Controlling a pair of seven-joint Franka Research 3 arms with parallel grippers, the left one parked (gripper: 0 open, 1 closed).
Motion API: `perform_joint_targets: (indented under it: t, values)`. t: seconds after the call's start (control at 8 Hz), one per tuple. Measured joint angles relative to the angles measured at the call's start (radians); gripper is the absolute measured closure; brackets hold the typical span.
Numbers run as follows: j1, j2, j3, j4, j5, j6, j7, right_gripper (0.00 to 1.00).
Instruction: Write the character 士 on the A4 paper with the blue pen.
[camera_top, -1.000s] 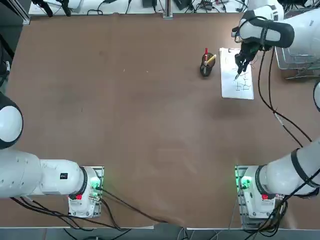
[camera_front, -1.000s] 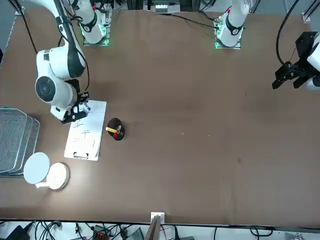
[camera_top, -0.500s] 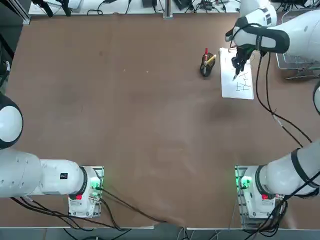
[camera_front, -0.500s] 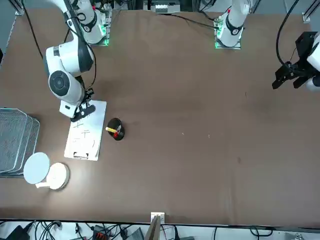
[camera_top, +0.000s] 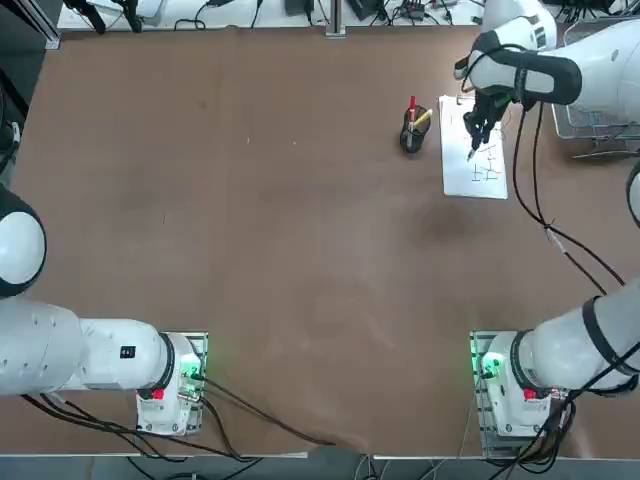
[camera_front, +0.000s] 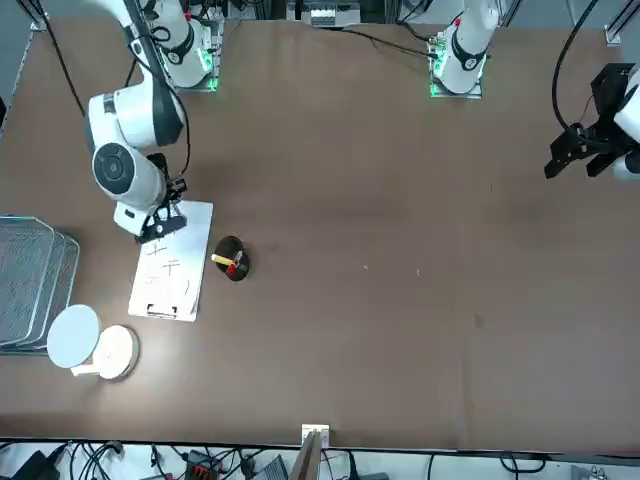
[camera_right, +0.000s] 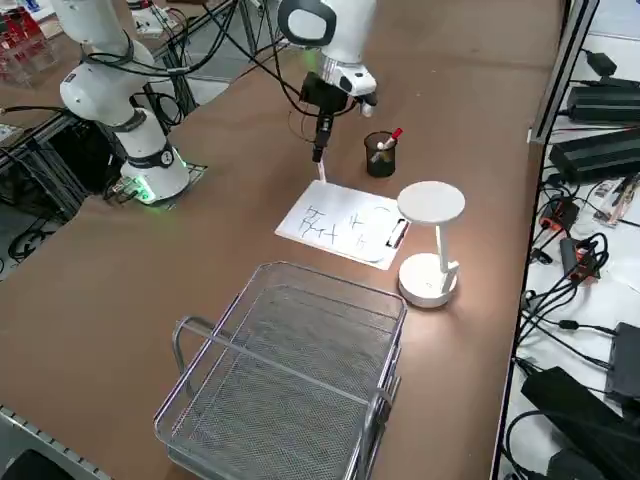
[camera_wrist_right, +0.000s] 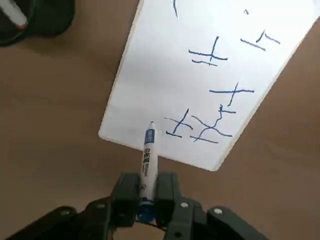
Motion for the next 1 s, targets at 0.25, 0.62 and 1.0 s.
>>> perform_joint_targets:
  t: [0.25,0.62,1.0]
  values:
    - [-0.006,0.0,-0.027,0.0,0.075,0.002,0.027,0.79]
    - [-0.012,0.001,-0.044,0.0,0.105,0.001,0.081,0.79]
    - [-0.012,0.002,-0.061,-0.013,0.11,0.001,0.116,0.79]
